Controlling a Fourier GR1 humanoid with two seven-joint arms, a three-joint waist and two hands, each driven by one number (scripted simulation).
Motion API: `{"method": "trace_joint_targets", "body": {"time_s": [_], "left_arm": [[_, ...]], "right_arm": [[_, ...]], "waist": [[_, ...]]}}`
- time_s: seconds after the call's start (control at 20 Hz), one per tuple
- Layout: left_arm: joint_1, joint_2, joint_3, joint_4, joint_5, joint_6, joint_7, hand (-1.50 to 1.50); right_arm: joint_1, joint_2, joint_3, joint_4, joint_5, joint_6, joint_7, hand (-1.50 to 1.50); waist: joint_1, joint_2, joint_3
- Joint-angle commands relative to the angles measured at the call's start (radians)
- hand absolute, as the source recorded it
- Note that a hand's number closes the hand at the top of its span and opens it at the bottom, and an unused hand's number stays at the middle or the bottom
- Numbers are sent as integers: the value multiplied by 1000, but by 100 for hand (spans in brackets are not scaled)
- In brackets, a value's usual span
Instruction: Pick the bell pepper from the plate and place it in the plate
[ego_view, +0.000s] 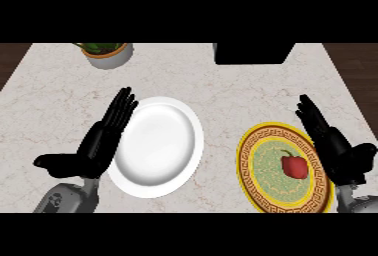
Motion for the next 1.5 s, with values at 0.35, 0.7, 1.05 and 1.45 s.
{"method": "trace_joint_targets", "body": {"time_s": [0.35,0.7,1.05,1.45], "left_arm": [[99,130,103,136,-82,62,27,0],[82,141,147,207,-71,24,-5,0],[94,101,149,255,-97,18,-29,0],[89,132,184,250,-91,-4,-30,0]], "right_arm": [[-73,-117,-37,127,516,-407,-26,150],[25,355,122,249,699,-860,-316,-150],[214,355,83,115,973,-964,-156,-150],[462,441,-24,2,1359,-687,144,-150]], "waist": [[22,23,0],[29,26,17],[9,21,14],[0,23,10]]}}
